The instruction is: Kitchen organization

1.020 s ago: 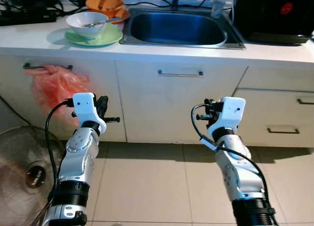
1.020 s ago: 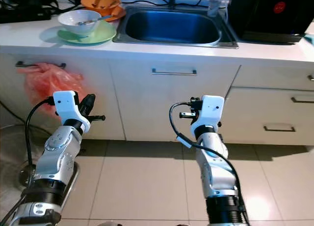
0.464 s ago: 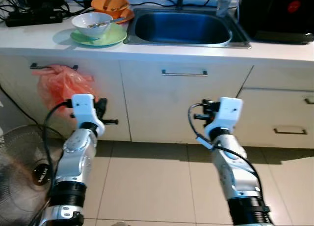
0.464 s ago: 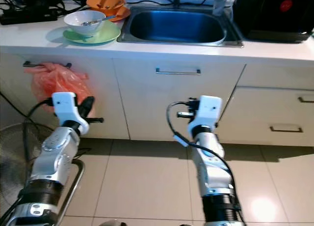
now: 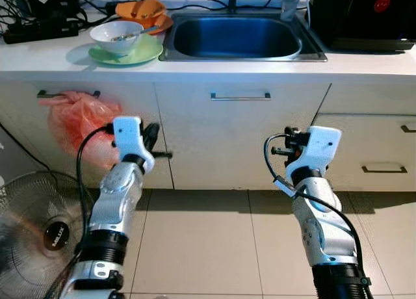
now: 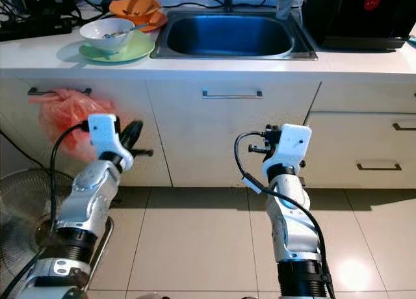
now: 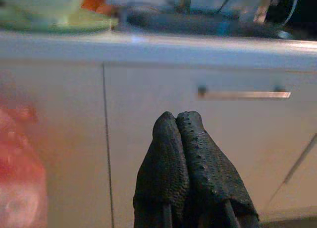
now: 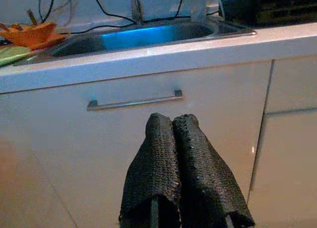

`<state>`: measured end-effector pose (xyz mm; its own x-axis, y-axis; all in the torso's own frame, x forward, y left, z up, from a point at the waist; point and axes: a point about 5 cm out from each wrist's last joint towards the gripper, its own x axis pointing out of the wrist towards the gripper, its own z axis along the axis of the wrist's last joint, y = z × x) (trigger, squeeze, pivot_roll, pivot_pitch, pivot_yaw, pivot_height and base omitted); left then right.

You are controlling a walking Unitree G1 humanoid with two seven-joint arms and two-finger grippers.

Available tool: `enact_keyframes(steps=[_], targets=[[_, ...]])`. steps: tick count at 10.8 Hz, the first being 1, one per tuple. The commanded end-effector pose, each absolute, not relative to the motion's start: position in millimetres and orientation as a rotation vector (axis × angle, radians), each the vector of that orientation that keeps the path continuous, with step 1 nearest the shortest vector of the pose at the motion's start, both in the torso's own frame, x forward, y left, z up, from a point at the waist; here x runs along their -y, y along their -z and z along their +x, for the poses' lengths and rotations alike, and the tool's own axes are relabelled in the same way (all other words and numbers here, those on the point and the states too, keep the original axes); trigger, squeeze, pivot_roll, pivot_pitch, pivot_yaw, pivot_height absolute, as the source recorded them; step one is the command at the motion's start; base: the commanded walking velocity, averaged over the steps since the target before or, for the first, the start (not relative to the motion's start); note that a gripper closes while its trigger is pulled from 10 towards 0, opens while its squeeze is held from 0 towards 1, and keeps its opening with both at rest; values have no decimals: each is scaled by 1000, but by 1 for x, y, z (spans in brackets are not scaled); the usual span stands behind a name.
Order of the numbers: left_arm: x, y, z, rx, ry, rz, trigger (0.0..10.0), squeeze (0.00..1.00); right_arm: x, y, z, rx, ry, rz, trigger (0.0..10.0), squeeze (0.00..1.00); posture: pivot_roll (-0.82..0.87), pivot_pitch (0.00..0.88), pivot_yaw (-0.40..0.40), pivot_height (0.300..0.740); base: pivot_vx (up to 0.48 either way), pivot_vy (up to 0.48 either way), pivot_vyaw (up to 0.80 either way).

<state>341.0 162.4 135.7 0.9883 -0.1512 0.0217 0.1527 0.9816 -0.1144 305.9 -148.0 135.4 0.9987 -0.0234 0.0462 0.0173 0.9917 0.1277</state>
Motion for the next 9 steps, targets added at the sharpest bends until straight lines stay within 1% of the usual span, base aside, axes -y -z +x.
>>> enact_keyframes(steps=[1,2,5,9], targets=[[-162,-155,344,77,163,-115,10000,0,146,-144,306,81,7,118,10000,0,53,9,33,740,0,0,0],[-165,-164,343,111,164,-109,10000,0,142,-150,308,98,-5,133,10000,0,73,9,28,740,0,0,0],[-178,-161,342,105,127,-90,10000,0,133,-160,312,122,-45,128,10000,0,84,8,21,740,292,0,0],[-174,-167,348,112,137,-95,10000,0,136,-169,311,152,-34,113,10000,0,61,8,35,740,367,0,0]])
